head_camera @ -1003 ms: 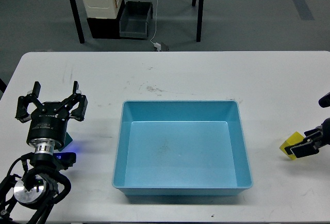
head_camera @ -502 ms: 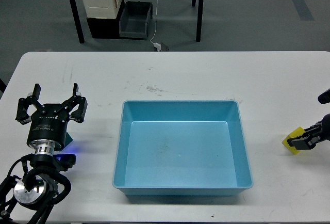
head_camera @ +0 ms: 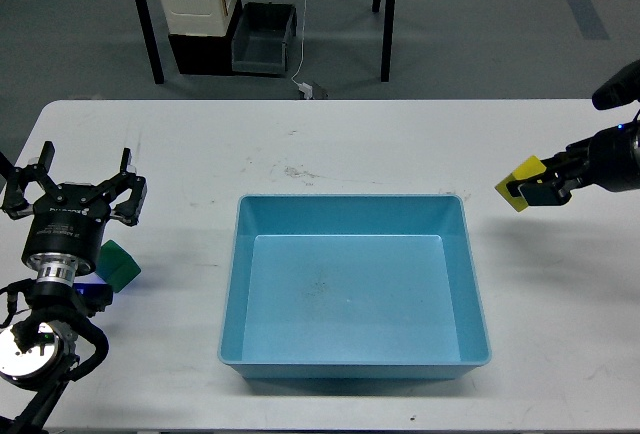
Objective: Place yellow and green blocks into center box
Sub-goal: 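Carry the yellow cube over the bin and release it inside, then reach the left gripper down to the green cube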
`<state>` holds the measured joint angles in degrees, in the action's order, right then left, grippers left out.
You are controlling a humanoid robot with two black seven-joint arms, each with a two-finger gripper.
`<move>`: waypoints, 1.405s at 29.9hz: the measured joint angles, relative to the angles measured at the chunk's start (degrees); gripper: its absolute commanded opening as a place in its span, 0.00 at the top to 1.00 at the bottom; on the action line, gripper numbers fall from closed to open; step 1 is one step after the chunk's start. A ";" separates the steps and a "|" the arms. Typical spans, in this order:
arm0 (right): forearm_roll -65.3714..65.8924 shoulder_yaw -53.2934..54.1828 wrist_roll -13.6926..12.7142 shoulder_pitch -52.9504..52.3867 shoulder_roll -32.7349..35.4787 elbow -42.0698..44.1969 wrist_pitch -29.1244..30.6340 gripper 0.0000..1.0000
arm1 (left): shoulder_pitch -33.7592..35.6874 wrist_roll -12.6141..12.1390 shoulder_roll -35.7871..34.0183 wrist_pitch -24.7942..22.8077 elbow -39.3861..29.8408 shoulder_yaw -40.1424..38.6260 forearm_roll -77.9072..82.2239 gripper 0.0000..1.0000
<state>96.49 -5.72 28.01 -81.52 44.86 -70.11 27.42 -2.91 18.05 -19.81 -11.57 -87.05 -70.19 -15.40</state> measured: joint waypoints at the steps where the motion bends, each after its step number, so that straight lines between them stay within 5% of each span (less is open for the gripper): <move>1: -1.18 -0.22 0.00 -1.64 -0.29 -0.70 0.24 0.85 | 0.00 -0.01 -0.74 0.01 0.02 -0.01 -0.09 0.00; 8: -6.88 -4.60 -0.02 -12.43 -9.40 -3.73 0.58 0.84 | -0.07 0.00 -1.97 -0.54 0.05 -0.36 -0.50 0.00; 11: -7.16 -8.83 -0.02 -14.89 -15.13 -3.60 0.59 0.75 | -0.15 0.06 -1.96 -0.53 0.05 -0.42 -0.54 0.00; 13: -7.18 -10.85 -0.01 -15.26 -18.98 -3.33 0.58 0.60 | -0.15 0.11 -1.96 -0.47 0.05 -0.53 -0.53 0.00; 15: -7.18 -12.79 -0.01 -15.16 -23.02 -2.78 0.58 0.28 | -0.13 0.12 -2.04 -0.40 0.05 -0.99 -0.51 0.00; 19: -7.37 -16.11 -0.01 -14.40 -28.78 -0.80 0.58 0.05 | -0.09 0.10 -4.71 -0.52 0.06 -1.49 0.25 0.00; 26: -11.69 -16.40 -0.02 -13.81 -28.89 -0.08 0.58 0.03 | 1.02 0.44 -16.00 -2.89 1.43 -2.07 10.52 0.00; 32: -19.17 -10.09 -0.01 -12.75 -18.30 -1.57 0.32 0.03 | 3.26 3.42 -23.71 -6.54 3.27 -4.43 26.41 0.00; 37: -27.80 2.88 -0.02 -2.80 -7.61 -1.61 -9.64 0.03 | 8.50 9.08 -26.38 -5.66 4.65 -4.78 44.79 0.00; 42: -38.93 17.23 -0.02 10.53 -1.21 -1.29 -18.84 0.03 | 12.83 9.91 -26.71 -5.76 5.43 -4.74 68.34 0.00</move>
<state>57.56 11.50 27.99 -71.00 43.65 -71.40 8.58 9.92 27.96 -46.52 -17.33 -81.62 -74.93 52.94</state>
